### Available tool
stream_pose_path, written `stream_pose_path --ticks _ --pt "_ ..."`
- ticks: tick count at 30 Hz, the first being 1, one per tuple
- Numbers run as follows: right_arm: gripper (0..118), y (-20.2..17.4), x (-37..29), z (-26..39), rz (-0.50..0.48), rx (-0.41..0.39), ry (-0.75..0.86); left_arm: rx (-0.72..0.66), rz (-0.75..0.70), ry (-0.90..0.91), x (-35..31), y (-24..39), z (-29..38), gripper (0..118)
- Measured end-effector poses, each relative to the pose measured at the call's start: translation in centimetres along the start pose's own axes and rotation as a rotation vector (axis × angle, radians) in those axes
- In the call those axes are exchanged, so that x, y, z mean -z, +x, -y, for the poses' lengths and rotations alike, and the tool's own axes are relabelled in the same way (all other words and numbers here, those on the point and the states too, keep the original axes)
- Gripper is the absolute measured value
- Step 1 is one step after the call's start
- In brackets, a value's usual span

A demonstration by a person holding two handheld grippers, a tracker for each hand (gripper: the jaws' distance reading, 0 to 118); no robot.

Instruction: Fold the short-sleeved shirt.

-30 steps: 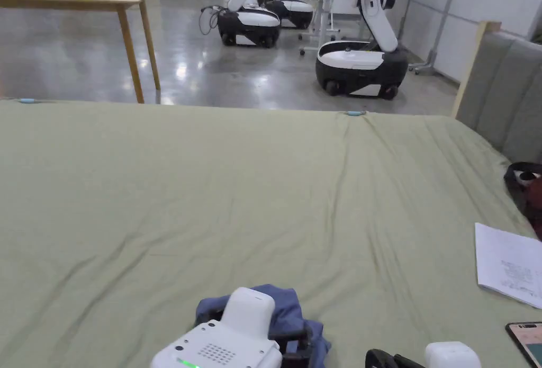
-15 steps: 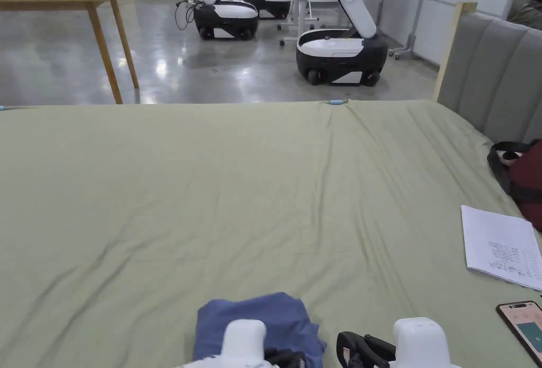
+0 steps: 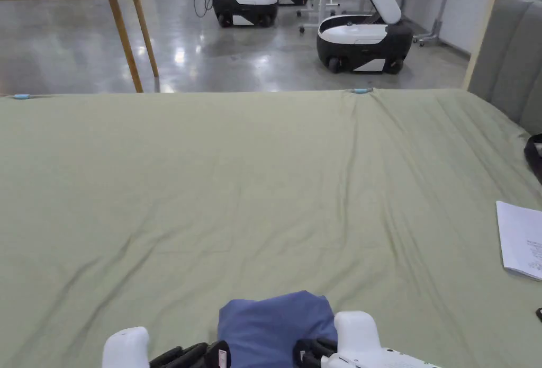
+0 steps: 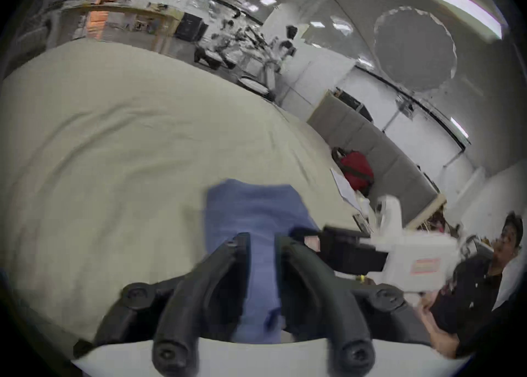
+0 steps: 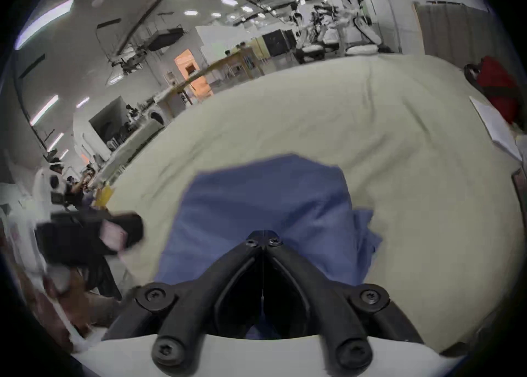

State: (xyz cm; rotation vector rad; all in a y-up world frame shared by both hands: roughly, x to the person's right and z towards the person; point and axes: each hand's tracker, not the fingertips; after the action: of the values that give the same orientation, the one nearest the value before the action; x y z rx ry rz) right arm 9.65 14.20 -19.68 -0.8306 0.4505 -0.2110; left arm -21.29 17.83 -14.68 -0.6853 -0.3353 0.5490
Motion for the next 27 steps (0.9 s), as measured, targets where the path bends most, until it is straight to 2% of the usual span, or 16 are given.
stream_pose_path --ticks 1,2,4,6,8,10,11,12,13,14,15,17,21,25,27 --pt "1 0.8 -0.3 0.5 -0.003 0.026 0.005 -0.043 -0.018 -0.024 0.2 -1.2 0.0 83" --pt "1 1.5 -0.8 0.8 -0.013 0.069 0.019 -0.086 -0.042 -0.069 0.7 -2.3 0.2 106" --pt "1 2.4 -1.7 0.9 -0.031 0.119 0.027 -0.157 0.042 -0.089 1.4 -3.3 0.7 105" --pt "1 2.5 -1.8 0.7 -0.023 0.098 0.024 -0.243 0.157 -0.152 3.4 -3.5 1.5 106" --pt "1 2.3 -1.6 0.6 -0.025 0.087 0.021 -0.307 0.243 -0.205 6.2 -3.3 2.5 112" --pt "1 2.1 -1.5 0.5 -0.024 0.081 0.021 -0.312 0.227 -0.215 9.3 -3.5 3.6 111" --pt "1 2.1 -1.5 0.4 -0.024 0.081 0.02 -0.277 0.195 -0.158 9.5 -2.6 3.4 108" --pt "1 2.0 -1.6 0.4 -0.025 0.08 0.02 -0.247 0.188 -0.143 9.8 -1.8 3.0 86" --pt "1 1.8 -1.8 0.4 -0.025 0.075 0.024 -0.238 0.163 -0.156 9.9 -1.2 2.4 44" --pt "1 1.7 -2.0 0.3 -0.025 0.068 0.032 -0.235 0.118 -0.163 10.1 -0.1 2.0 30" --pt "1 1.5 -2.4 0.3 -0.025 0.059 0.044 -0.197 0.041 -0.156 10.3 0.0 1.7 30" --pt "1 0.9 -2.9 0.0 -0.023 0.052 0.051 -0.207 0.064 -0.18 10.0 -0.1 1.2 30" --pt "1 -0.4 -4.4 -0.5 -0.009 0.02 0.07 -0.135 0.046 -0.136 6.1 -2.2 -1.0 30" --pt "1 -1.6 -4.7 -0.2 -0.004 -0.008 0.074 -0.156 -0.022 -0.079 -1.0 -8.8 -5.3 30" --pt "1 -2.6 -4.7 -0.2 -0.012 -0.017 0.067 -0.087 -0.128 -0.024 -5.2 -12.3 -8.2 30"
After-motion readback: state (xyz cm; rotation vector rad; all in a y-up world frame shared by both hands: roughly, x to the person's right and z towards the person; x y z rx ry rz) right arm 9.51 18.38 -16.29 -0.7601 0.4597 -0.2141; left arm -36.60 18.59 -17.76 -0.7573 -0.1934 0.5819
